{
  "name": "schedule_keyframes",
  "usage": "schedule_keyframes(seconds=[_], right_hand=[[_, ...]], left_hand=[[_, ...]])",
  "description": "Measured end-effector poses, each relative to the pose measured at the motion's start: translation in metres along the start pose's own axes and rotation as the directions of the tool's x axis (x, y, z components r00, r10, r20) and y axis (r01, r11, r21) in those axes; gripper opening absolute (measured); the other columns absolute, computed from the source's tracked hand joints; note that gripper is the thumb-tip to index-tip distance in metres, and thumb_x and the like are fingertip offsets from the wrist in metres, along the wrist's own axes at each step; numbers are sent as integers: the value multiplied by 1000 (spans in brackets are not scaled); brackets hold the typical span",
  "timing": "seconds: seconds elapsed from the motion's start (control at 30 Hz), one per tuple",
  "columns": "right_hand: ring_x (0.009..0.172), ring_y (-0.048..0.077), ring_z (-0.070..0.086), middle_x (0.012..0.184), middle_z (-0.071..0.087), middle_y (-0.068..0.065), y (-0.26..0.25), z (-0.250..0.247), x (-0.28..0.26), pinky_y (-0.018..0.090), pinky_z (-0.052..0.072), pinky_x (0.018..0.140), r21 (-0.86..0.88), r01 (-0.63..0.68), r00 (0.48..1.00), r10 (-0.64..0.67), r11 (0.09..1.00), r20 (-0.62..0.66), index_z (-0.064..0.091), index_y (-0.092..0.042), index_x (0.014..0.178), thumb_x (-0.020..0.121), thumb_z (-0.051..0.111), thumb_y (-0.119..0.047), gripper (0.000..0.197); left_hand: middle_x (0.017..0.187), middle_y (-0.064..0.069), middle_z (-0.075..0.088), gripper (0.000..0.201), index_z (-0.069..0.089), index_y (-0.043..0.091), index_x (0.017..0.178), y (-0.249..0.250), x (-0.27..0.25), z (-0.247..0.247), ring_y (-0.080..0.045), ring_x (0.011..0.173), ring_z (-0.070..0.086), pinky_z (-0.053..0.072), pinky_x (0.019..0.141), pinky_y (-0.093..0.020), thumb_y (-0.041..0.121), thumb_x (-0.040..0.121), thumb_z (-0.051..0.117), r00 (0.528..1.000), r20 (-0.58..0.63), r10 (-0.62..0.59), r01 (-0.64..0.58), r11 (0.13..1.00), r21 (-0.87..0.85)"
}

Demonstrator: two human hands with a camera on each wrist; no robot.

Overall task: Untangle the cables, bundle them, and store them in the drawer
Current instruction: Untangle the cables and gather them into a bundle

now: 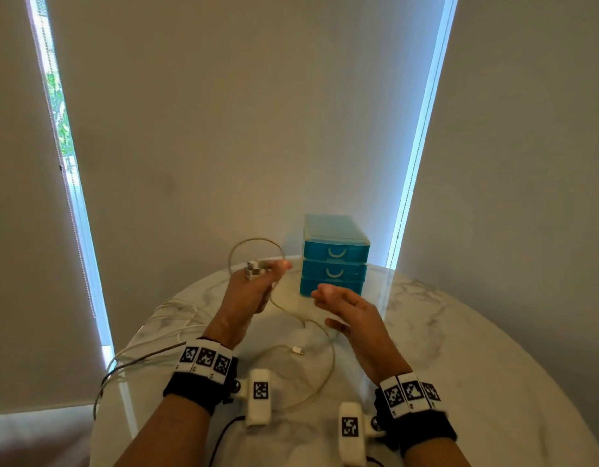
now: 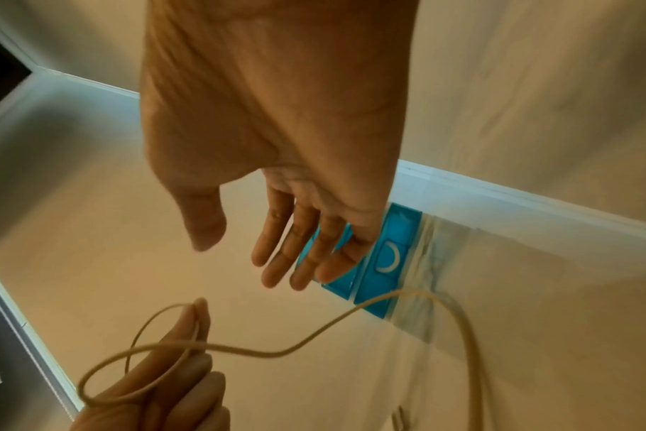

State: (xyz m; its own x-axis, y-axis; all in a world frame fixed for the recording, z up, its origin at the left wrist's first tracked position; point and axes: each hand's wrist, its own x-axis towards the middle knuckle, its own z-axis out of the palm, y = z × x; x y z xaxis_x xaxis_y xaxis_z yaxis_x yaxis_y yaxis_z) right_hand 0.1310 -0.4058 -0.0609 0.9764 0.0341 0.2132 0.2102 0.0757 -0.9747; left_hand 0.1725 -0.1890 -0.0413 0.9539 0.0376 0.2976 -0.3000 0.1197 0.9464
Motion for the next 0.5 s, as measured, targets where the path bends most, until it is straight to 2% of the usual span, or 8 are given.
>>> schedule_keyframes(seconds=[0.07, 0.13, 0.2, 0.27, 0.33, 0.37, 0.43, 0.5], right_hand=[[107, 22, 72, 110, 80, -2, -4, -5, 2, 39, 56, 92, 43, 25, 995, -21, 999, -96, 77, -19, 120, 86, 72, -57, 51], [90, 22, 64, 97, 75, 1, -8, -12, 3, 33, 53, 76, 34, 48, 988, -43, 998, -151, 78, -17, 116, 83, 71, -63, 57], [82, 17, 56, 92, 69, 1, -11, -17, 3, 29, 48, 69, -6, 23, 991, -23, 1000, -128, 80, -20, 114, 87, 68, -65, 54], [82, 15, 58, 97, 69, 2, -9, -20, 4, 28, 49, 69, -68, -43, 996, 37, 997, -85, 81, -21, 114, 96, 67, -58, 43], [88, 16, 62, 106, 72, 4, 0, -23, 4, 27, 51, 72, -178, -88, 995, 77, 980, -69, 79, -21, 113, 104, 67, -39, 24], [93, 16, 64, 110, 73, 4, 6, -26, 4, 25, 51, 76, -250, -97, 994, 81, 964, -72, 78, -22, 113, 104, 67, -30, 16], [101, 17, 67, 111, 73, 1, 9, -30, 4, 24, 51, 81, -357, -116, 992, 92, 927, -84, 76, -24, 110, 100, 73, -22, 10], [93, 13, 69, 105, 74, -1, 2, -29, 3, 22, 52, 76, -429, -122, 991, 132, 895, -6, 76, -26, 107, 93, 82, -26, 14]], left_hand=[[59, 6, 52, 28, 84, 19, 106, 3, -7, 6, -8, 52, 40, 32, 48, -23, 44, 94, 77, 983, 183, -27, -13, 977, 211], [58, 10, 55, 25, 85, 24, 101, 4, -12, 12, -5, 52, 43, 35, 49, -20, 46, 93, 79, 933, 341, -118, -18, 928, 372], [58, 10, 54, 25, 85, 27, 97, 3, -14, 14, -5, 54, 44, 37, 52, -19, 51, 90, 80, 911, 377, -169, -17, 897, 442], [59, 10, 54, 30, 85, 27, 100, 1, -11, 12, -5, 55, 45, 37, 52, -21, 54, 89, 79, 944, 310, -111, -20, 921, 390], [58, 7, 51, 44, 82, 15, 107, -3, -3, 6, -9, 52, 40, 34, 49, -24, 55, 88, 79, 992, 122, -37, 14, 983, 181], [58, 5, 49, 49, 78, 8, 109, -5, 2, 2, -10, 51, 38, 33, 48, -25, 52, 89, 79, 1000, 4, -31, 31, 998, 49], [59, 4, 46, 42, 77, 7, 114, -6, 11, -6, -10, 49, 36, 32, 44, -23, 44, 94, 78, 982, -182, -55, 26, 987, -161], [60, 5, 45, 33, 79, 18, 120, -6, 15, -12, -8, 49, 35, 30, 41, -21, 41, 97, 76, 961, -266, -78, 7, 966, -257]])
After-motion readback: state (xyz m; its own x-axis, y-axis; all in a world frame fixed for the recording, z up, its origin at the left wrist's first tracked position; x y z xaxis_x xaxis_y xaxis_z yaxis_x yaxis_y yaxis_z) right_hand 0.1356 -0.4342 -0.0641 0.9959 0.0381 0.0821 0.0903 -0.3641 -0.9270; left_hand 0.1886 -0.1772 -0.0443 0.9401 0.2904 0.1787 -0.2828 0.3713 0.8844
